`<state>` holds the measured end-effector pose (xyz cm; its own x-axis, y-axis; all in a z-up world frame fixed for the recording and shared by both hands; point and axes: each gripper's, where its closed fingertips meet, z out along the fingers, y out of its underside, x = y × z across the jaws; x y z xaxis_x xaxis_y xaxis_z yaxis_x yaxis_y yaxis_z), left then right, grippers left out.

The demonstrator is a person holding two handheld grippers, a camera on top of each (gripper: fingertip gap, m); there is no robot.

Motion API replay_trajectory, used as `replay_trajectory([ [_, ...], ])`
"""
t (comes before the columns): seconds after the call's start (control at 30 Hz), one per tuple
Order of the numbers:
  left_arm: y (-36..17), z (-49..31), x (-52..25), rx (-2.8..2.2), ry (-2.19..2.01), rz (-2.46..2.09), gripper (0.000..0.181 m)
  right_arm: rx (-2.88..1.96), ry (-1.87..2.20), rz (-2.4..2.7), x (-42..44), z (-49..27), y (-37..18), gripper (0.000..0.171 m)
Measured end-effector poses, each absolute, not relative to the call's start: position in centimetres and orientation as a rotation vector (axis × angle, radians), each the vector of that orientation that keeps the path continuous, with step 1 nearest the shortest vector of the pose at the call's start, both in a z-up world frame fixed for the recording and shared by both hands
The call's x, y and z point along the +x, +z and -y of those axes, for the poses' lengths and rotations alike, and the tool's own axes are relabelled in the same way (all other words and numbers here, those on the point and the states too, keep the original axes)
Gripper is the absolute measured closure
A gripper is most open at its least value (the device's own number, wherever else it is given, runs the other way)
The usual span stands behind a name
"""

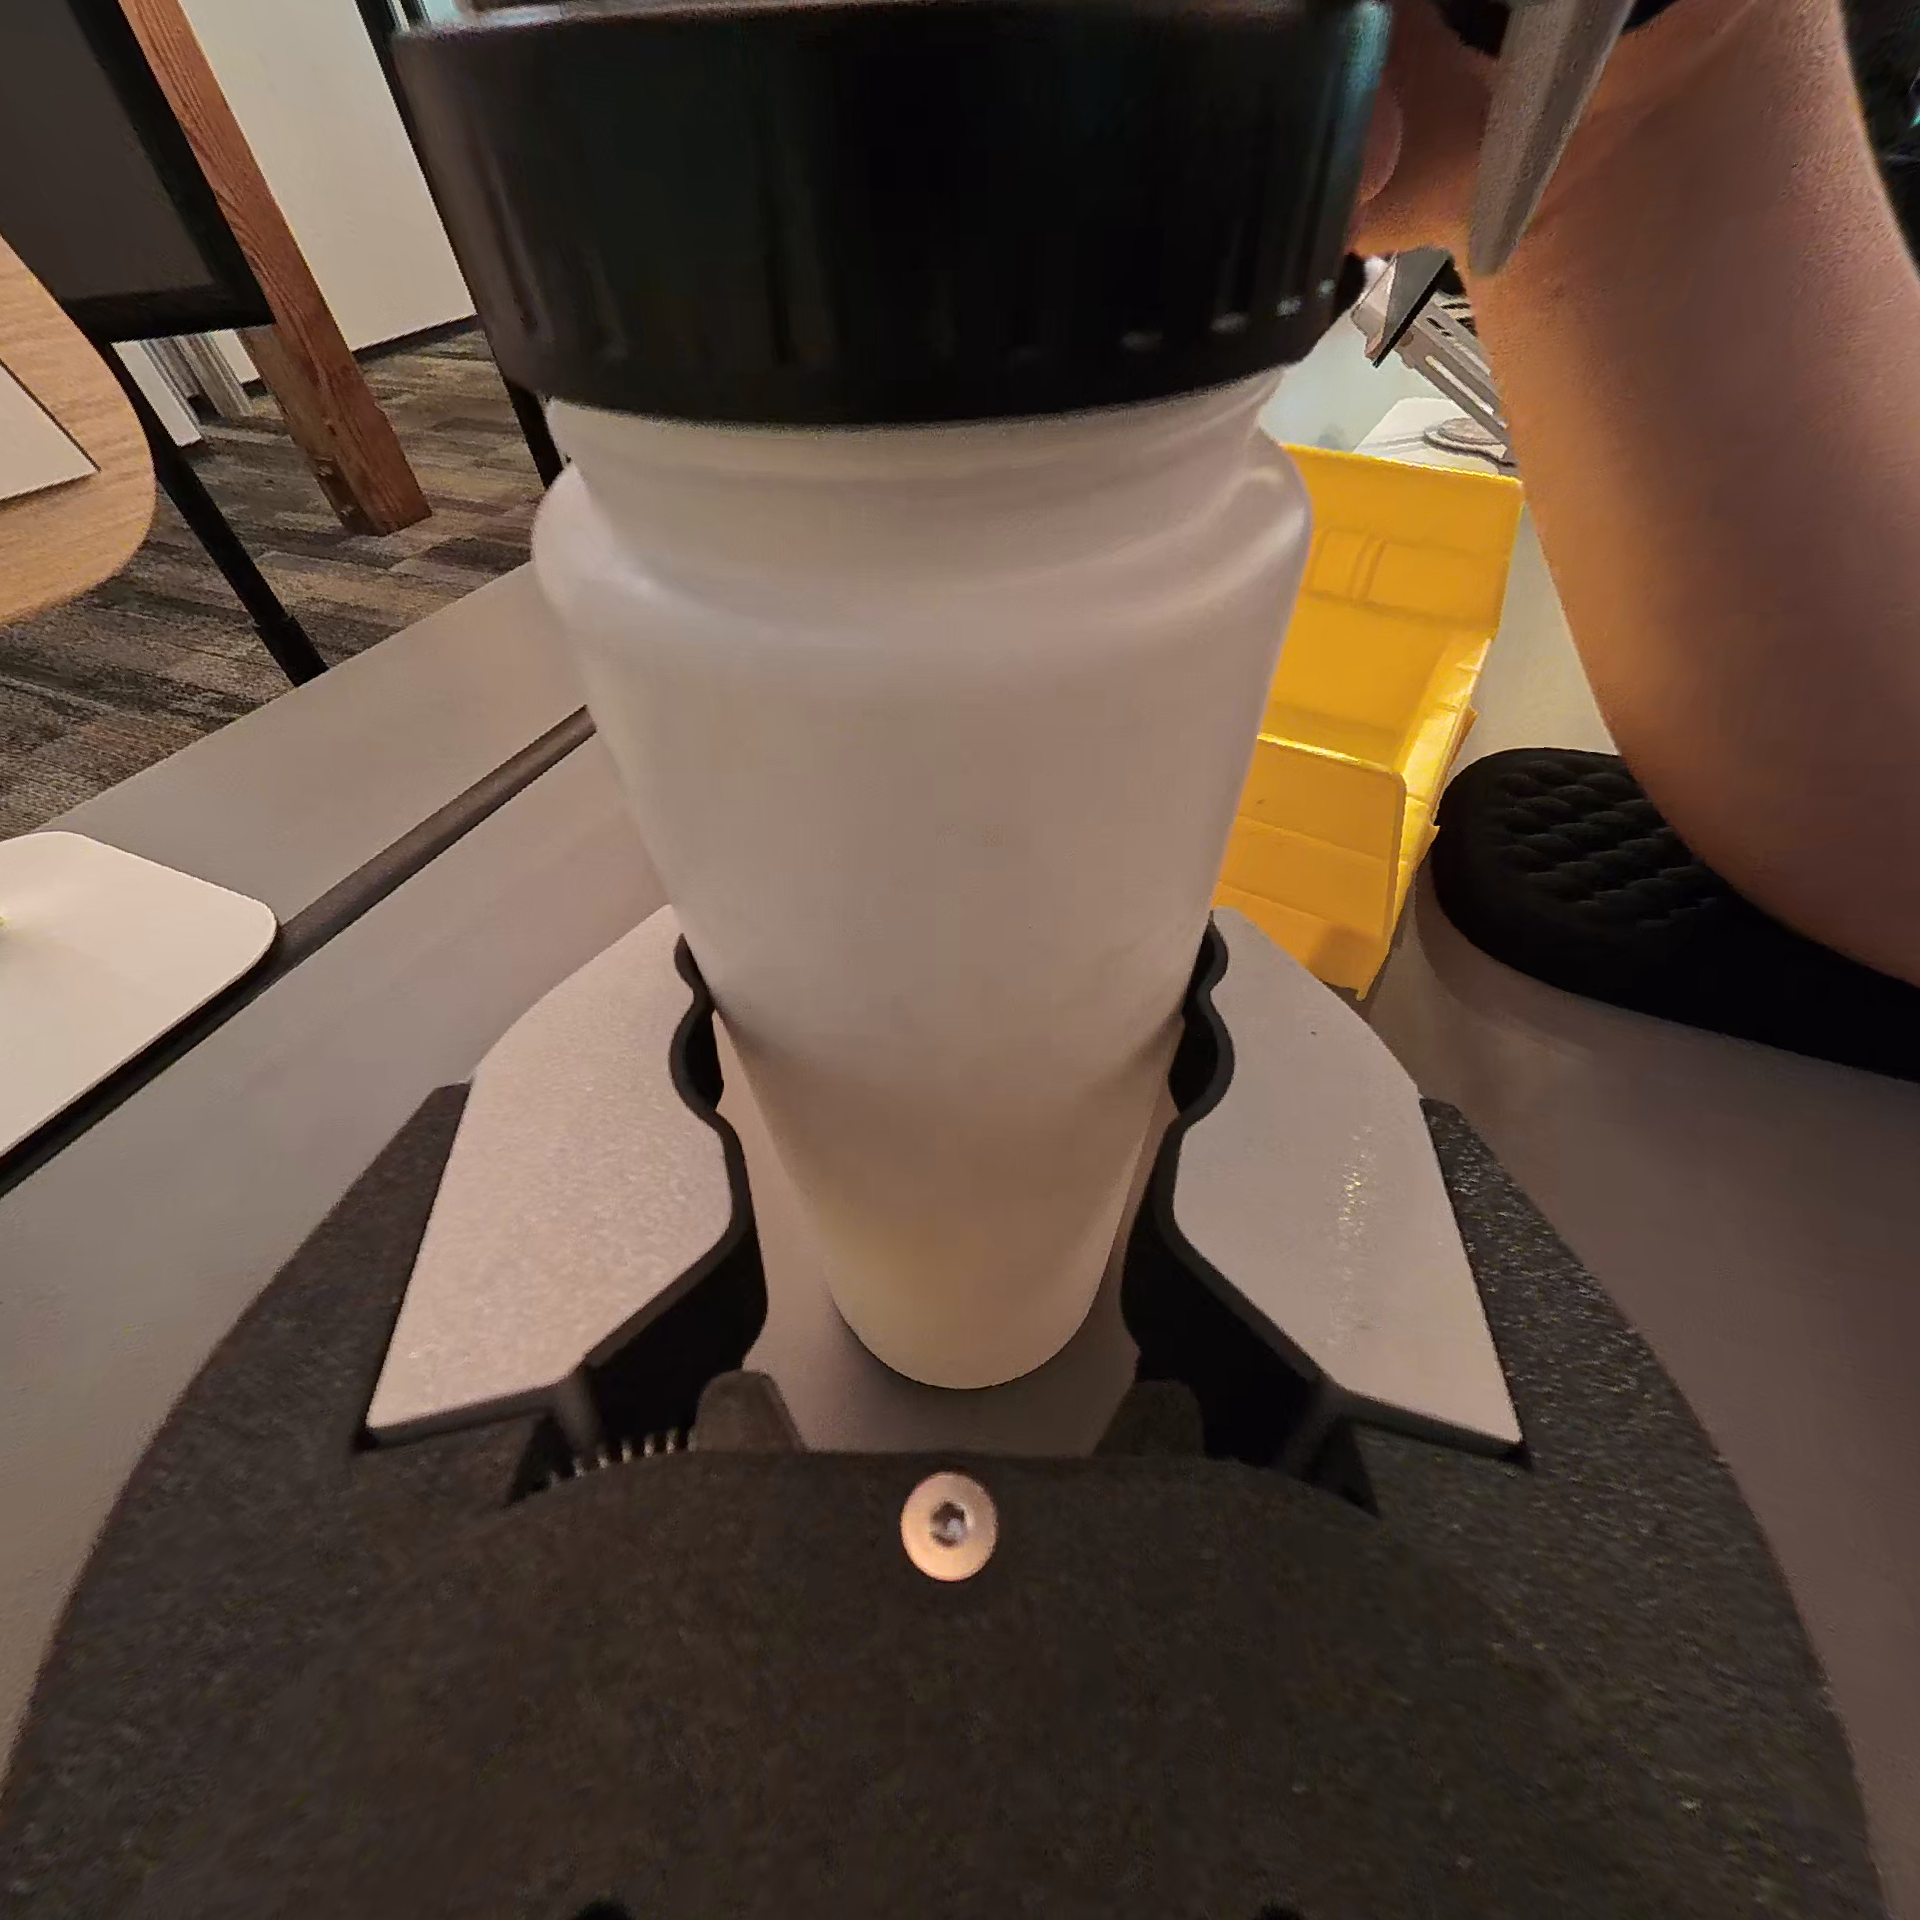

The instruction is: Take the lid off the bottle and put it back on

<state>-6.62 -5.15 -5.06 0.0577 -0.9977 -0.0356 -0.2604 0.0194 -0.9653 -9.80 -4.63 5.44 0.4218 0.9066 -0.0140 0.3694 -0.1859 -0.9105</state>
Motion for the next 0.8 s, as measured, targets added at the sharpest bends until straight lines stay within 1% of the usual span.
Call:
replay_trajectory([
  [0.3,-5.1,4.9,-6.5,-1.444,-0.989,-1.333,0.095,-1.819,0.72,1.054,-9.6,4.1,5.1,0.102],
  [0.47,-5.1,3.3,-7.0,-1.509,-0.872,-1.25,0.095,-1.93,0.594,0.922,-10.0,3.0,4.9,0.102],
  [0.8,-5.1,1.7,-7.8,-1.559,-0.82,-1.175,0.095,-2.047,0.439,0.594,-10.5,1.1,4.6,0.101],
])
